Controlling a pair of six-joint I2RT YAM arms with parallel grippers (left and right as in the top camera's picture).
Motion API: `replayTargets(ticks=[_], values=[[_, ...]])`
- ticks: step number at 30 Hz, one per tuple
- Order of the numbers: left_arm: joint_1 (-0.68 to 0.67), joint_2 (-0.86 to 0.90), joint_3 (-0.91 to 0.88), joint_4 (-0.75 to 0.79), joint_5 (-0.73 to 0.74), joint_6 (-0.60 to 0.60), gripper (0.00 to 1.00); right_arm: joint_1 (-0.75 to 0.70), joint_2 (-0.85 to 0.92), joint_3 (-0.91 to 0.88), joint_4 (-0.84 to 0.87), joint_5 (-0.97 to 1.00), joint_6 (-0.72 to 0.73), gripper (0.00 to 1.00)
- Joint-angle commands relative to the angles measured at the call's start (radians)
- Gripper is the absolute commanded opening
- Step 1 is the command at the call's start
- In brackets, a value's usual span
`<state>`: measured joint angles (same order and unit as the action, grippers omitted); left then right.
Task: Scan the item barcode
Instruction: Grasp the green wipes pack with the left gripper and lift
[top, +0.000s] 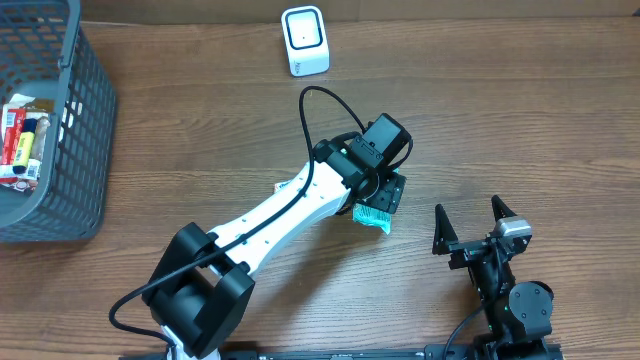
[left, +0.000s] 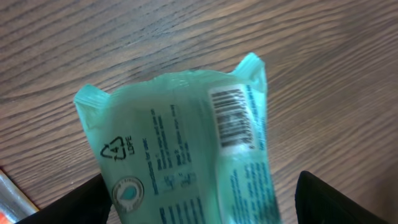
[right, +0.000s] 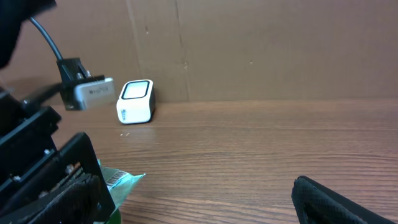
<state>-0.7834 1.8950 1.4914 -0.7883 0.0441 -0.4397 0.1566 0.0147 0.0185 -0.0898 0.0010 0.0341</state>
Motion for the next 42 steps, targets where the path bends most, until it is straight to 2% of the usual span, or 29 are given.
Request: replayTargets(ticks=[1, 6, 10, 19, 22, 25, 29, 42], values=[[-0.002, 0.013, 0.021, -0.002, -0.021, -0.014, 0.77, -0.006, -0.012, -0.011, 0.006, 0.006, 0.008, 1.00], [-0.011, 0.014, 0.021, -0.008, -0.022, -0.014, 0.75, -0.006, -0.012, -0.011, 0.006, 0.006, 0.008, 1.00], [-0.016, 0.014, 0.021, -0.008, -0.022, -0.014, 0.61, -0.006, -0.012, -0.011, 0.006, 0.005, 0.008, 1.00], [-0.018, 0.014, 0.014, -0.029, -0.022, -0.014, 0.63, -0.006, -0.012, -0.011, 0.006, 0.005, 0.008, 1.00], [-0.018, 0.014, 0.014, -0.030, -0.021, -0.014, 0.57, -0.006, -0.012, -0.011, 0.006, 0.006, 0.008, 1.00], [-0.018, 0.014, 0.014, -0.030, -0.021, -0.014, 0.47, -0.006, -0.012, -0.011, 0.006, 0.005, 0.008, 1.00], [-0.018, 0.014, 0.015, -0.030, -0.021, -0.014, 0.41, -0.006, -0.012, -0.011, 0.006, 0.006, 0.008, 1.00], [0.029, -0.102, 0.058, -0.080, -0.123, -0.074, 0.36, -0.006, -0.012, -0.011, 0.006, 0.005, 0.008, 1.00]])
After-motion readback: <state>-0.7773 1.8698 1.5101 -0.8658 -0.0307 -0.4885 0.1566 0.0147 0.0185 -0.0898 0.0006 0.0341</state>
